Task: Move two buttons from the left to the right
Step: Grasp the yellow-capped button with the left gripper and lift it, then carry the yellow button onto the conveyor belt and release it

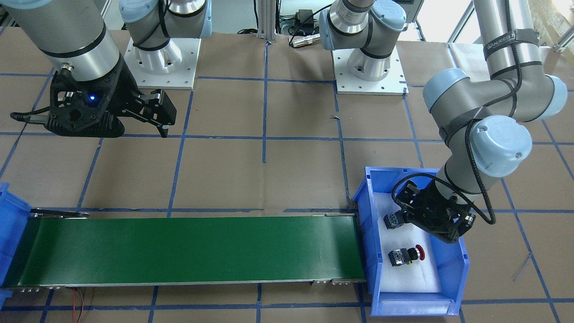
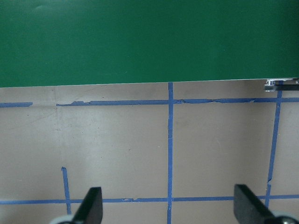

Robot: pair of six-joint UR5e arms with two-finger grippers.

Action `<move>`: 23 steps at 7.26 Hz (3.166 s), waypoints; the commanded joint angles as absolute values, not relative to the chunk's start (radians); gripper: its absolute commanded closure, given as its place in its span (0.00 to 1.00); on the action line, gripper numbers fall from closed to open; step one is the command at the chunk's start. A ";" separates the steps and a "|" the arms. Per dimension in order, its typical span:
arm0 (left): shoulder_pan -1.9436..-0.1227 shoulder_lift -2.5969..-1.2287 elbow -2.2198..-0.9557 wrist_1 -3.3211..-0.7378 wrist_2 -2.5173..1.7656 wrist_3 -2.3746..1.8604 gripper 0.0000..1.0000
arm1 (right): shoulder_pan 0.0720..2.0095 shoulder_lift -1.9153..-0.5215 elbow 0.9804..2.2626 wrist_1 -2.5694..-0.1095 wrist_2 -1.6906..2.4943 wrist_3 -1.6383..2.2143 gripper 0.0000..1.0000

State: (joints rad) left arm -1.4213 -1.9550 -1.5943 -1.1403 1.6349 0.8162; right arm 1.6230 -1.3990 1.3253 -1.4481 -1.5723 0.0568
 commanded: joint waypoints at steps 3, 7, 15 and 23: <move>-1.422 -2.016 -1.634 -1.197 1.644 0.879 0.09 | 1.623 -1.399 1.325 -1.447 -1.572 0.057 0.00; -1.431 -2.097 -1.623 -1.160 1.681 0.887 0.23 | 1.623 -1.399 1.327 -1.445 -1.572 0.057 0.00; -1.495 -2.072 -1.262 -1.368 1.605 0.394 0.94 | 1.618 -1.399 1.341 -1.447 -1.572 0.057 0.00; -1.775 -2.243 -1.233 -1.315 1.598 -0.347 0.92 | 1.615 -1.399 1.342 -1.448 -1.572 0.055 0.00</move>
State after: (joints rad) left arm -1.7729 -2.2340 -1.2324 -1.3232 1.5966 -0.3315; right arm 1.6165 -1.3989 1.3421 -1.4480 -1.5724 0.0552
